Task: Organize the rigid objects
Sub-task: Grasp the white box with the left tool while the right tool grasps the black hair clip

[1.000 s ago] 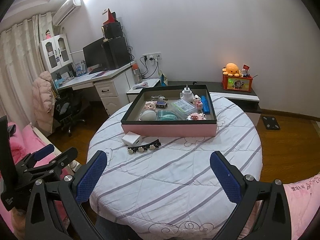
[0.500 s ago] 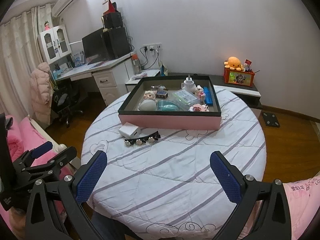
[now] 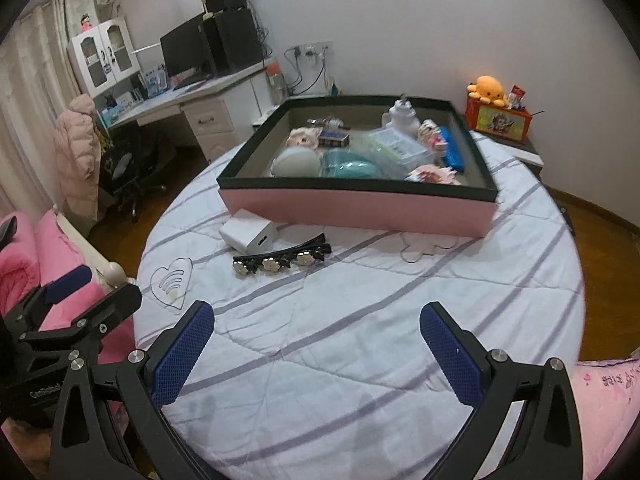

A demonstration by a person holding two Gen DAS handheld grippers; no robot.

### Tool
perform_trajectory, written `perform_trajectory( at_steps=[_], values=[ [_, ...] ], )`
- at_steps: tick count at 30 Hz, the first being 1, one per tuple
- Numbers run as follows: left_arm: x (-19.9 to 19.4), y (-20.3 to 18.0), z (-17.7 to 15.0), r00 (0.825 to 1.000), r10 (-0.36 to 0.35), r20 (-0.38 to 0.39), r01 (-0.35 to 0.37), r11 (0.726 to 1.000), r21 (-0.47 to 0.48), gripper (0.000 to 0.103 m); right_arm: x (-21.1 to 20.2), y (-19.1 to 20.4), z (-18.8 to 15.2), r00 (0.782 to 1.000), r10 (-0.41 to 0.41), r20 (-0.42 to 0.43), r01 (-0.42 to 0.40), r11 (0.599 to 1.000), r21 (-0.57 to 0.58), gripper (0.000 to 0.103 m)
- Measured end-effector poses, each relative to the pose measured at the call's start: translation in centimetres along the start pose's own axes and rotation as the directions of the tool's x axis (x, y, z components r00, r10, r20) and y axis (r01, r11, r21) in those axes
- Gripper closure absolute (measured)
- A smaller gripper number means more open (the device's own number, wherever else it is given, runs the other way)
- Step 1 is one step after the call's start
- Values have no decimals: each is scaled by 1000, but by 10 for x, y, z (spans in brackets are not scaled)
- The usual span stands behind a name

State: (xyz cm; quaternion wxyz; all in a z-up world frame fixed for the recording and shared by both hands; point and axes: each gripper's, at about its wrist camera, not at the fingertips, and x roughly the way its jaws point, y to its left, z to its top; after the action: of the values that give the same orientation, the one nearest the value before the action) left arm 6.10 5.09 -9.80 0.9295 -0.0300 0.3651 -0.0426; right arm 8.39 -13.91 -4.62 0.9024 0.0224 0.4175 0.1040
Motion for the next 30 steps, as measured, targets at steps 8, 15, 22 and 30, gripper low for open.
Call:
perform_trajectory(
  at_steps=[8, 15, 22, 30],
  values=[
    [24, 4, 10, 1000, 14, -16, -14, 1000, 25, 0, 28, -3, 7, 999, 1, -43, -1, 1000, -7, 0],
    [45, 26, 13, 997, 71, -35, -70, 997, 37, 0, 58, 12, 16, 997, 26, -71, -30, 998, -53, 0],
    [64, 46, 14, 994, 92, -56, -91, 996, 16, 0, 89, 31, 24, 994, 27, -108, -37, 995, -90, 0],
    [77, 47, 14, 993, 85, -78, -85, 996, 11, 0, 114, 41, 18, 993, -12, -113, -5, 989, -150, 1]
  ],
)
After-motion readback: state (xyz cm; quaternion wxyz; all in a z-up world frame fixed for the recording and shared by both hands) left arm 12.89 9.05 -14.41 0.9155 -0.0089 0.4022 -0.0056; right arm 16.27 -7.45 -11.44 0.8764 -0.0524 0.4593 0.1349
